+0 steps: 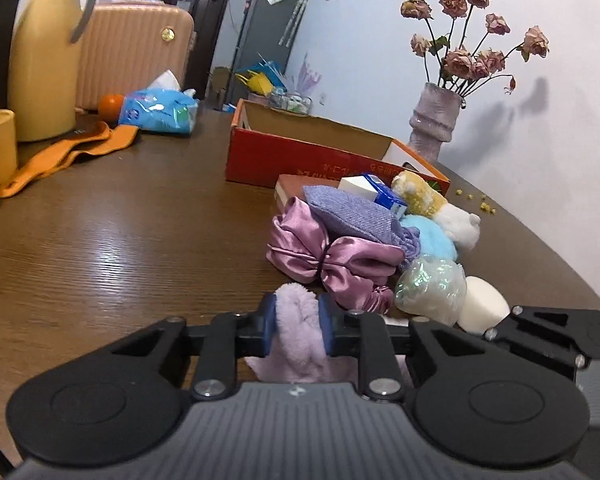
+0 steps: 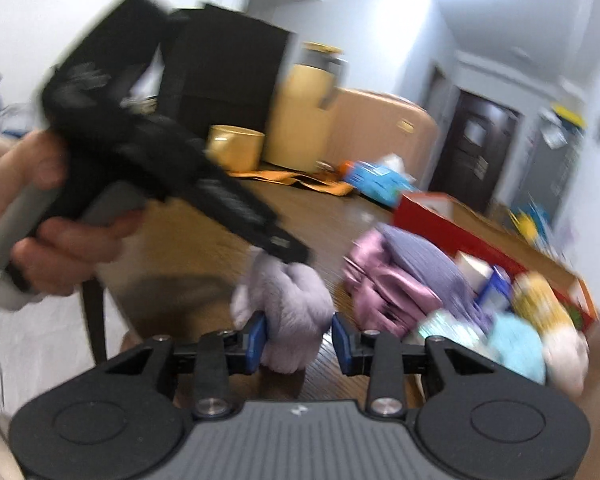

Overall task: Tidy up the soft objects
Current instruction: 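Lower the left tool onto the lilac fuzzy scrunchie and close it, then carry the scrunchie in the left tool into the cardboard box and release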

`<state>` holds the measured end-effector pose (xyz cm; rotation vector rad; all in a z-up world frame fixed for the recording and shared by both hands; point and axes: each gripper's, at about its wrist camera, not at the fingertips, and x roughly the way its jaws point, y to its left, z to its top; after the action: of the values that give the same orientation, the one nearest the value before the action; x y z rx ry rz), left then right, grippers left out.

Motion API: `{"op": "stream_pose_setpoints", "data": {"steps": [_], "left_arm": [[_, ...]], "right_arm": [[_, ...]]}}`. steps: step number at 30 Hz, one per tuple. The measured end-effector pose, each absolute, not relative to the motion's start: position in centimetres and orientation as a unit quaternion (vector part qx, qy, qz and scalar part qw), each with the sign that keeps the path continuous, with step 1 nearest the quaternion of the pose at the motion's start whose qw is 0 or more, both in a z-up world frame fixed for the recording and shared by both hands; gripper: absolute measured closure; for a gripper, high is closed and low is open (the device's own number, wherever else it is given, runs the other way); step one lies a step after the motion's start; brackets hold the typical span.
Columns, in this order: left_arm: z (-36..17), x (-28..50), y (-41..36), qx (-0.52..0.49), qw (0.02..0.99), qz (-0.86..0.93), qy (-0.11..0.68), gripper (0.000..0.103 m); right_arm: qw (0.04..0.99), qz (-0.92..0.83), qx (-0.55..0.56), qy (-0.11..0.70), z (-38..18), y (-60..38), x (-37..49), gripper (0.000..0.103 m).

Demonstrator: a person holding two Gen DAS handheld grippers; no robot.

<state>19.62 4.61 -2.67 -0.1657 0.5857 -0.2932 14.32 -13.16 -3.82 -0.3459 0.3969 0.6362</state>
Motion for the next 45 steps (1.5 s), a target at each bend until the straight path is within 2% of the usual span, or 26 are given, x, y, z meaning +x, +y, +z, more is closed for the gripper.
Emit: {"op": "stream_pose_setpoints", "data": {"steps": [5, 8, 9, 11, 12, 16, 19, 24, 28, 35, 38, 41, 42, 45], "left_arm": [[-3.1, 16.7, 3.8, -0.07, 0.955, -0.117, 0.264, 0.082], [-2.9, 15.7, 3.9, -0.068, 0.959, -0.105, 0.256, 0.082], [-2.9, 15.6, 4.0, -0.072, 0.958, -0.103, 0.258, 0.082], [-3.1, 15.2, 3.7, -0.067, 0.959, -0.095, 0.259, 0.082], [-3.1, 14.9, 3.4, -0.058, 0.961, -0.092, 0.254, 0.082], [-3.4, 13.5, 3.0, -0.047, 0.963, -0.087, 0.25, 0.082], [-3.5, 13.1, 3.3, -0.057, 0.96, -0.09, 0.259, 0.08], [-3.3, 13.5, 3.8, -0.07, 0.958, -0.091, 0.263, 0.078], [-3.5, 13.7, 3.6, -0.061, 0.958, -0.09, 0.266, 0.086], [-3.3, 13.1, 3.5, -0.049, 0.96, -0.098, 0.259, 0.088], [-3.2, 13.2, 3.4, -0.045, 0.96, -0.1, 0.259, 0.089], [-3.3, 13.6, 3.3, -0.045, 0.958, -0.099, 0.264, 0.086], [-3.4, 13.8, 3.3, -0.047, 0.958, -0.094, 0.265, 0.085], [-3.5, 14.0, 3.3, -0.047, 0.958, -0.097, 0.266, 0.085]], "right_arm": [[0.934, 0.274, -0.078, 0.216, -3.3, -15.7, 14.9, 0.065], [0.937, 0.283, -0.02, 0.202, -2.3, -17.0, 14.3, 0.055], [0.938, 0.284, 0.007, 0.199, -2.0, -17.3, 14.3, 0.048], [0.934, 0.284, 0.054, 0.209, -1.8, -17.3, 15.1, 0.046], [0.933, 0.282, 0.06, 0.216, -1.8, -16.9, 15.3, 0.047], [0.943, 0.247, 0.003, 0.223, -2.7, -14.4, 15.3, 0.067], [0.94, 0.252, 0.015, 0.229, -2.9, -14.4, 15.0, 0.078], [0.937, 0.257, 0.012, 0.237, -2.5, -14.3, 14.6, 0.078], [0.937, 0.252, 0.026, 0.242, -2.0, -14.3, 15.4, 0.076], [0.933, 0.247, 0.032, 0.26, -2.0, -14.2, 16.3, 0.076], [0.93, 0.254, 0.052, 0.26, -1.9, -14.7, 16.7, 0.068], [0.932, 0.244, 0.05, 0.265, -2.1, -14.7, 17.3, 0.068], [0.931, 0.239, 0.047, 0.271, -2.3, -14.6, 17.6, 0.068], [0.927, 0.248, 0.048, 0.277, -2.6, -14.5, 17.8, 0.079]]}}
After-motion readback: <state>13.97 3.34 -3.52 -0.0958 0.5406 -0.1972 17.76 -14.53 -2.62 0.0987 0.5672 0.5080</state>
